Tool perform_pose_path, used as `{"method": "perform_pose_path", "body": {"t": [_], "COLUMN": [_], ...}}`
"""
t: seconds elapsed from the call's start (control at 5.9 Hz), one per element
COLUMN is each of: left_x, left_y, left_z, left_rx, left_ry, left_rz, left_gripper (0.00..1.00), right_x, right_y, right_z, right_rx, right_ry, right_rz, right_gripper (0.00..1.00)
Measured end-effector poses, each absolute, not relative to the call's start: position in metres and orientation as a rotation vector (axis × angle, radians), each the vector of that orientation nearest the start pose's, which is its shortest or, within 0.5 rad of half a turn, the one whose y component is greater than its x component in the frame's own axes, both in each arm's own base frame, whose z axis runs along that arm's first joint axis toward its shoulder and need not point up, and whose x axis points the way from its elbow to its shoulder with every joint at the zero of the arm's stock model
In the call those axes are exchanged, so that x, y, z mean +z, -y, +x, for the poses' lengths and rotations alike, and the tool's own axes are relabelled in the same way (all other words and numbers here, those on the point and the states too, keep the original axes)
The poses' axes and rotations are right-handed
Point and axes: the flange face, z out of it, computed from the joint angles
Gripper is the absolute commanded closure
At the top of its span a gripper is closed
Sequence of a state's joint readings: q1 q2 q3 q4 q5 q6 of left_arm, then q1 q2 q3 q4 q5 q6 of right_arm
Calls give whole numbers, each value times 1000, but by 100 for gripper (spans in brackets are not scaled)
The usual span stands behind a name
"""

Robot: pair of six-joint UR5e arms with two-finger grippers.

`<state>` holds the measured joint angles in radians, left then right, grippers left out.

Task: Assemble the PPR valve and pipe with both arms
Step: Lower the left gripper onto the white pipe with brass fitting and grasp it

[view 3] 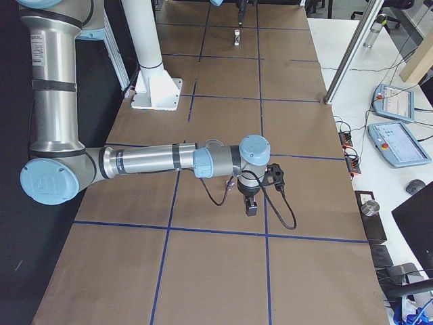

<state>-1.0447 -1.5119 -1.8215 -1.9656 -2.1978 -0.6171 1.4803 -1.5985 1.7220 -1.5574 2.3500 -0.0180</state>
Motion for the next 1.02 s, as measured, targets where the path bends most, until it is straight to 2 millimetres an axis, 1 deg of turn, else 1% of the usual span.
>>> {"method": "perform_pose_path", "body": {"t": [0.17,0.34,0.68,0.85,1.02], "left_x": [524,527,533,536,536], "left_y": [447,441,436,435,434], "left_z": [201,210,212,211,211], "left_rx": [82,72,69,69,66], "left_ry": [-821,-810,-795,-792,-791], "left_rz": [141,143,142,140,138], "left_gripper": [0,0,0,50,96], "right_x": [596,597,598,598,598], "right_y": [490,490,489,489,489], "right_z": [19,19,19,19,19], "right_rx": [-156,-156,-155,-155,-154], "right_ry": [783,783,783,783,783], "right_rz": [100,99,97,97,97], "right_gripper": [0,0,0,0,0]}}
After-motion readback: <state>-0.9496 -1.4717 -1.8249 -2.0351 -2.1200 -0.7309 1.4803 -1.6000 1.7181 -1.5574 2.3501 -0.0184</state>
